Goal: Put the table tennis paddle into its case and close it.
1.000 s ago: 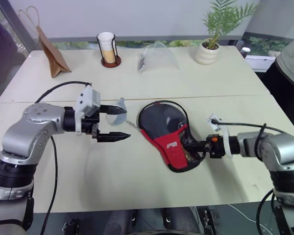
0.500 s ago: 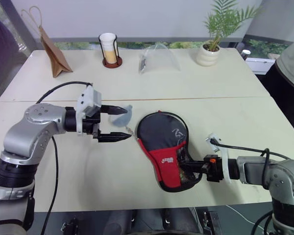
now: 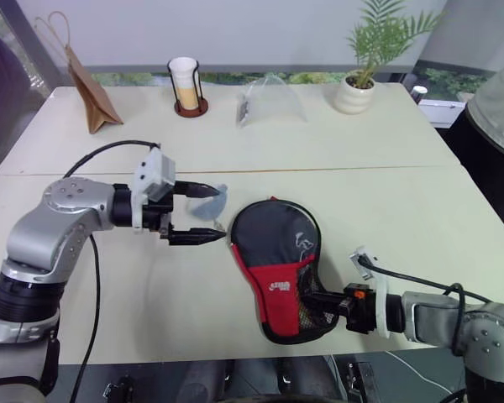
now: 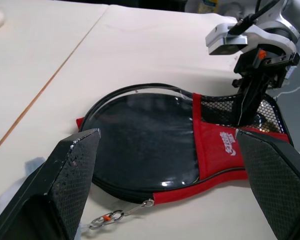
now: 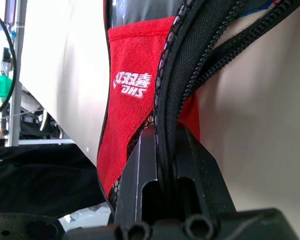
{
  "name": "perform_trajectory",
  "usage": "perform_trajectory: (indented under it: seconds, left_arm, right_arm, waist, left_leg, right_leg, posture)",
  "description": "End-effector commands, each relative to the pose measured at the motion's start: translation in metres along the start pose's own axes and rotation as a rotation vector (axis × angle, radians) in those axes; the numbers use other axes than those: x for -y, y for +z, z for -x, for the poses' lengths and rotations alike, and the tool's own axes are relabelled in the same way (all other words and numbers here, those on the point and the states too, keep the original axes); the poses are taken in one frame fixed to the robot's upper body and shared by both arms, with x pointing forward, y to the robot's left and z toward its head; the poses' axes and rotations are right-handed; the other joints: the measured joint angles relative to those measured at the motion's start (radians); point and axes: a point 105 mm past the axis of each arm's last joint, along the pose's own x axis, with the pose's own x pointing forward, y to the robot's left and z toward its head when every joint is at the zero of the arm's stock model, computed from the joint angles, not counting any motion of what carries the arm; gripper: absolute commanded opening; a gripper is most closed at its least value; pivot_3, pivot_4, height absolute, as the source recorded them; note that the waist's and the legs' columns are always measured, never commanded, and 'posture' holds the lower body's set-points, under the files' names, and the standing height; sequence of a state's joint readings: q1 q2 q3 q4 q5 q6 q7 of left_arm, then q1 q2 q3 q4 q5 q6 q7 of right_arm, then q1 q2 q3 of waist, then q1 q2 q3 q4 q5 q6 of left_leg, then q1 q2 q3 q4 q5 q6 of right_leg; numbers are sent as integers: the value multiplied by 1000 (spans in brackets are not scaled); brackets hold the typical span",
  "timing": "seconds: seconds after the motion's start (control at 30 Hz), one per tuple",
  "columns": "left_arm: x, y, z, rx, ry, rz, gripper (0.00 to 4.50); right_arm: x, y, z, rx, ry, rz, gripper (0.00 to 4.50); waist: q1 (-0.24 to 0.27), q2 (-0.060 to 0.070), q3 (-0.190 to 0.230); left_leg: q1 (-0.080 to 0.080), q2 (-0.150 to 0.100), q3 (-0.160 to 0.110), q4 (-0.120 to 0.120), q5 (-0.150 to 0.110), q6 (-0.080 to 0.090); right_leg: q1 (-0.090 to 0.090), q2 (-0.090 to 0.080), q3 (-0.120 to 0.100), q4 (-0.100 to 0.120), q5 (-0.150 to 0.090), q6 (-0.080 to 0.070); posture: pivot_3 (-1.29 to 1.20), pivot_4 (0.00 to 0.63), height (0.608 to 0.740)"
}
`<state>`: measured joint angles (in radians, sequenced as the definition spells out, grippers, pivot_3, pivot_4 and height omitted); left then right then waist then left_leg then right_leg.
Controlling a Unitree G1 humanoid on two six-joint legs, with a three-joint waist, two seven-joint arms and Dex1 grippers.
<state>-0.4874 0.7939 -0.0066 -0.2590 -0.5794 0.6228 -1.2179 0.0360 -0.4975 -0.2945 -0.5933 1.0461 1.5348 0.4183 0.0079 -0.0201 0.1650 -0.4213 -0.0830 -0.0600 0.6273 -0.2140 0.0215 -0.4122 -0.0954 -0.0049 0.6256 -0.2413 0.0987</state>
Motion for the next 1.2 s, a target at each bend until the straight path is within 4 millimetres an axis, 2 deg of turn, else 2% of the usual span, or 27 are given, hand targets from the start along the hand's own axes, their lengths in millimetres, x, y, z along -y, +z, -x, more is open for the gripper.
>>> perform_trajectory:
  seconds: [0.03,0.23,0.27,0.4,0.53,0.67,0.73,0.8,0.87,0.97,1.07,1.2]
  left_arm:
    - [-1,9,0,7,-2,-50,4488]
    - [-11,-4,6,-56,43,-83,4488]
    - [-12,-6,7,-61,51,-86,4488]
    - [-20,-10,10,-76,91,-105,4488]
    - [-28,-14,14,-98,127,-134,4488]
    - [-35,-18,17,-118,150,-152,4488]
    - [-38,-18,17,-115,156,-148,4488]
    - [-42,-22,17,-108,172,-124,4488]
    - [-45,-26,16,-110,180,-114,4488]
    - [-48,-30,14,-122,187,-118,4488]
    - [-56,-33,13,-132,212,-125,4488]
    - [-61,-38,12,-150,224,-144,4488]
  right_arm:
    - [11,-29,-3,-125,-31,-106,1366]
    - [26,-16,13,-101,-89,-51,4288]
    - [28,-13,17,-94,-101,-38,4466]
    - [43,18,43,-70,-200,97,4466]
    - [44,51,60,-53,-246,262,4466]
    - [14,113,62,70,-219,610,4466]
    - [2,131,55,96,-203,744,4466]
    - [-9,146,38,138,-168,874,4466]
    - [-17,153,22,165,-128,980,4466]
    - [-17,152,0,155,-96,1074,4466]
    - [-14,140,-27,119,-34,1124,4466]
    - [-7,125,-47,82,13,1135,4466]
  waist:
    - [1,0,0]
    - [3,0,0]
    - [3,0,0]
    - [8,2,1]
    - [6,2,1]
    - [-1,6,4]
    - [-3,8,5]
    - [0,9,6]
    - [1,8,6]
    - [4,8,7]
    - [6,8,7]
    - [4,8,7]
  left_leg:
    - [0,0,0,0,0,0]
    - [1,1,0,0,0,0]
    - [2,1,0,0,-2,-1]
    - [1,-1,1,2,-4,0]
    - [-3,-4,3,4,-4,2]
    - [-6,-4,3,2,-3,5]
    - [-6,-3,4,1,-3,5]
    - [-6,-1,3,1,-3,5]
    - [-6,1,3,1,-3,5]
    - [-6,0,3,2,-3,5]
    - [-7,-1,3,3,-3,5]
    - [-7,-3,3,4,-3,4]
  right_leg:
    - [0,0,0,0,0,0]
    - [3,0,-1,-7,0,0]
    - [4,0,-1,-9,0,0]
    - [5,-2,-1,-14,0,0]
    - [3,-7,-2,-14,1,1]
    - [0,-7,-2,-12,3,3]
    - [-1,-6,-2,-12,2,4]
    - [-2,-3,-2,-11,2,4]
    - [-2,-2,-3,-11,2,4]
    - [-1,-2,-3,-11,3,4]
    - [-2,-3,-3,-11,3,4]
    - [-1,-3,-2,-11,5,8]
  posture:
    - [0,150,734]
    - [0,150,734]
    - [0,150,734]
    - [0,150,734]
    - [0,150,734]
    - [0,150,734]
    - [0,150,734]
    - [0,150,734]
    - [0,150,734]
    - [0,150,734]
    - [0,150,734]
    - [0,150,734]
